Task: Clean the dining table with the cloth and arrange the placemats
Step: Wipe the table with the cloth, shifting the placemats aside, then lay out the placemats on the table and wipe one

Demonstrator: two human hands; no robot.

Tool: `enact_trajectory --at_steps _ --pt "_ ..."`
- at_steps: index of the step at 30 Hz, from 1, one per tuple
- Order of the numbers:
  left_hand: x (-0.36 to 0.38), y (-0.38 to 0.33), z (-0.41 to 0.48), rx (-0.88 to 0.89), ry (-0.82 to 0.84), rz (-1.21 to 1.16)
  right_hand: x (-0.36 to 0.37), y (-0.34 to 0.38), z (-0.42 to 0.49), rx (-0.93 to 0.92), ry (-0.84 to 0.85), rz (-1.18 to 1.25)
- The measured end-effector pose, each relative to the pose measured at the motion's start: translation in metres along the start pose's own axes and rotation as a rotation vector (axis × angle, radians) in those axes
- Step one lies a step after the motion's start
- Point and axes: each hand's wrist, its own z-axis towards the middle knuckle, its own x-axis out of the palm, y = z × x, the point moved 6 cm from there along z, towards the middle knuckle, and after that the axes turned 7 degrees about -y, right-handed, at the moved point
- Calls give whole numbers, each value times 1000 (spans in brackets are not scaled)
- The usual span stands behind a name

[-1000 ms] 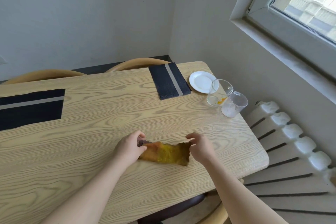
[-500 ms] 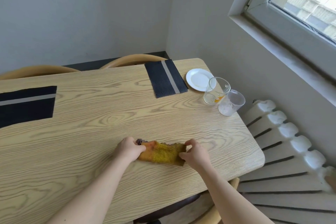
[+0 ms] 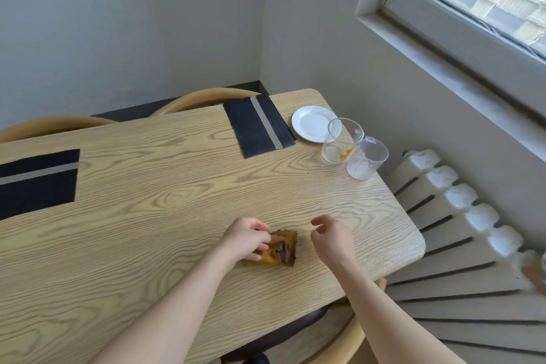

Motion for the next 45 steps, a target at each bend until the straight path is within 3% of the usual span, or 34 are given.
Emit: enact_trajectory --at_steps 5,9,14,21,26,29,31,34,38,45 --pt "-21 -4 2 77 -242 -10 33 32 -16 -289 166 -143" --pt "-30 -5 7 115 -276 108 54 41 -21 -289 200 -279" --pt "-23 -15 11 153 -210 271 42 31 -11 -135 208 -146" --pt "33 -66 18 312 -108 392 -44 -29 29 323 -4 466" --pt "66 -91 17 425 -20 457 -100 -81 51 437 -153 480" --pt "71 -94 18 438 -4 475 -106 -103 65 460 -147 366" --pt "68 -91 20 434 -6 495 -102 -109 69 407 -129 101" --pt "56 -85 23 420 -39 525 -98 -90 67 210 -287 -117" --pt "15 -73 21 376 -115 488 -64 -15 65 -86 -327 -109" --pt "-95 -47 10 309 -332 386 18 126 34 -404 -52 -3"
